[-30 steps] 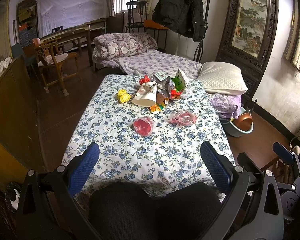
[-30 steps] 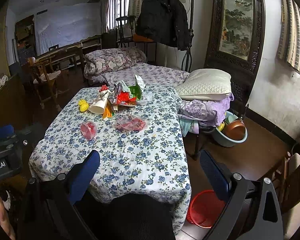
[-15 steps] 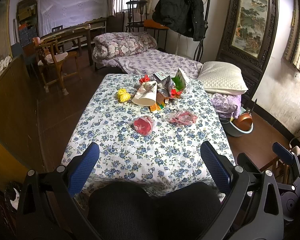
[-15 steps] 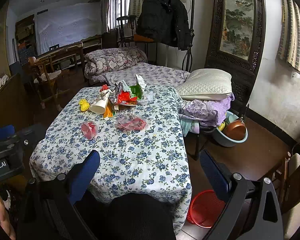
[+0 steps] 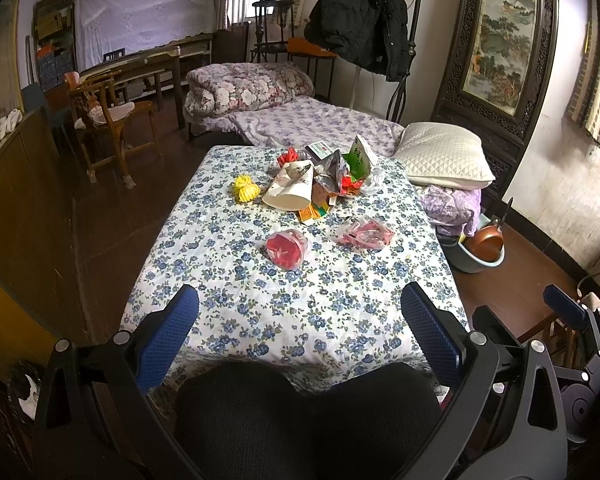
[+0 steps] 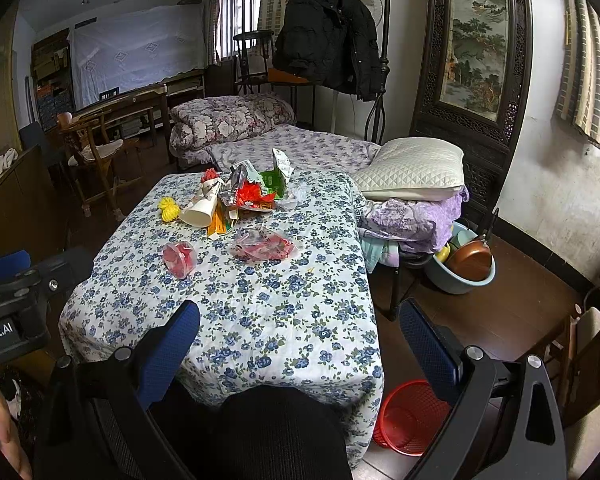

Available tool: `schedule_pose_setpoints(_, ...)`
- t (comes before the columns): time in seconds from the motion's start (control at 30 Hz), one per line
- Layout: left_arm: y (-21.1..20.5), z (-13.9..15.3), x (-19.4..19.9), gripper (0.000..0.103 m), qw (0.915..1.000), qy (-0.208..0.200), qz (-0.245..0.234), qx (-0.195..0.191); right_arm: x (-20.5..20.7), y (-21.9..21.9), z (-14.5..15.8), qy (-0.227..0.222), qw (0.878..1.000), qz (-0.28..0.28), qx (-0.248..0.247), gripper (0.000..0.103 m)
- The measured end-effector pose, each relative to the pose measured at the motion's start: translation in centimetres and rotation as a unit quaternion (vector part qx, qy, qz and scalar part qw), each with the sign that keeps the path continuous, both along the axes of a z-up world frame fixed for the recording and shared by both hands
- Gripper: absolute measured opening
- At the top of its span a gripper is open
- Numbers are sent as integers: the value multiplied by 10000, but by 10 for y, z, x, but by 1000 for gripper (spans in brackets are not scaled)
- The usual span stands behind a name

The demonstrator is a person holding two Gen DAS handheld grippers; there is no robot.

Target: Collect trash

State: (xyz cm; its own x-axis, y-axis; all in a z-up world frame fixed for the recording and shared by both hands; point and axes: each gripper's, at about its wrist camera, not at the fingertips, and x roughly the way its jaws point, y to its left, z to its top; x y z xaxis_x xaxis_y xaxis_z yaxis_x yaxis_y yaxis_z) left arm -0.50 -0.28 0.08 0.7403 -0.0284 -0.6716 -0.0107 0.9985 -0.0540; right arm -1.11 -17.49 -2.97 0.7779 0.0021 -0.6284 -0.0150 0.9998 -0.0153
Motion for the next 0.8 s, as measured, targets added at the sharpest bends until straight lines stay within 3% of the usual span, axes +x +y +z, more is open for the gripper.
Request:
schedule_pose_setpoints(0.5, -1, 0, -3, 97, 10000, 18, -9, -9, 3, 0, -4, 1, 10000, 0, -9, 97)
schedule_pose_setpoints(0.67, 0, -10, 0, 97, 9999, 98, -29, -7, 4, 5, -4, 75, 10000, -8, -21, 97)
schedule_pose_setpoints(0.8, 26, -30, 20, 97, 9991, 345, 240, -54, 10, 0, -15, 238, 9997, -25, -13, 97)
